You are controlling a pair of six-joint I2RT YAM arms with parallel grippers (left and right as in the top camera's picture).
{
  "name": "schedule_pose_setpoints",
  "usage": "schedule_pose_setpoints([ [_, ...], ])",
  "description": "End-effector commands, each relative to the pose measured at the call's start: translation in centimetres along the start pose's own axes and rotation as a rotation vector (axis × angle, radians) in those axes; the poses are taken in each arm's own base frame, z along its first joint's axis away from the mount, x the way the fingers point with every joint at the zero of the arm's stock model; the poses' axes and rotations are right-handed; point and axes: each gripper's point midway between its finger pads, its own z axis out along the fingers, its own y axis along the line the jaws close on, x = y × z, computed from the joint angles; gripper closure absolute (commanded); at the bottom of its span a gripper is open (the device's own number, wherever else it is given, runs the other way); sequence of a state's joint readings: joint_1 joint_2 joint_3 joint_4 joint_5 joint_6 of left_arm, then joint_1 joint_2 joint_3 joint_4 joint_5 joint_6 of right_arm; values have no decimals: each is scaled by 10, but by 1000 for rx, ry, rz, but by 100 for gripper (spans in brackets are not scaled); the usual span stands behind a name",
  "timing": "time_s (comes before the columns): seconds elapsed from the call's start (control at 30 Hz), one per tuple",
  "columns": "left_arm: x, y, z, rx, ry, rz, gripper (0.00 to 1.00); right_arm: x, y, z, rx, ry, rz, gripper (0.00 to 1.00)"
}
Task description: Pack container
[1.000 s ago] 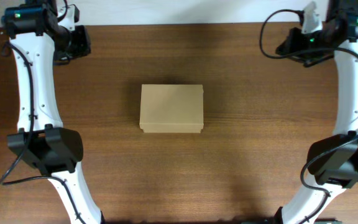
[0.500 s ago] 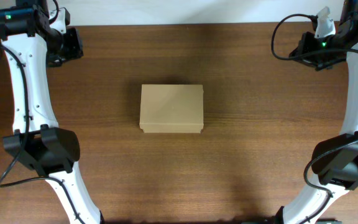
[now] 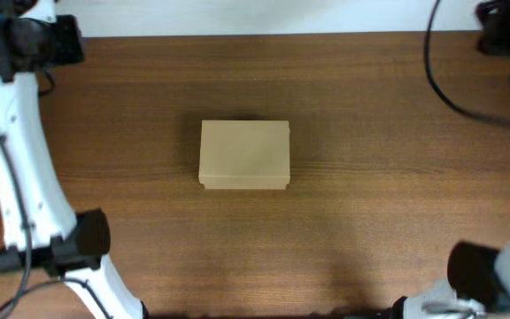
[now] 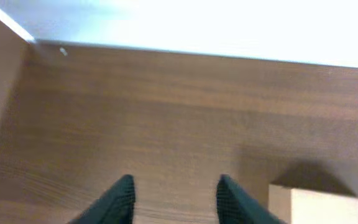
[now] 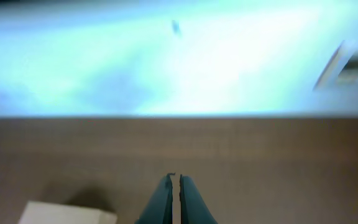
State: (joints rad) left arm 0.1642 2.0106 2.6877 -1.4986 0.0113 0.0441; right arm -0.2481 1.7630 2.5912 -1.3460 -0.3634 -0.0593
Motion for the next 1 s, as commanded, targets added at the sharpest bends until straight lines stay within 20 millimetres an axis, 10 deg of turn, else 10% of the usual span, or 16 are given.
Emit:
schedule_pose_setpoints([
  [0.0,-5,4,-21,-24,-44,28,2,-3,4,-8,4,-15,-20,65],
  [0.07,-4,4,-21,-24,-41,28,0,-3,6,-8,-6,-17,-20,1],
  [0.97,-4,4,-20,-23,-40,27,0,16,7,-7,-15,61,9,1],
])
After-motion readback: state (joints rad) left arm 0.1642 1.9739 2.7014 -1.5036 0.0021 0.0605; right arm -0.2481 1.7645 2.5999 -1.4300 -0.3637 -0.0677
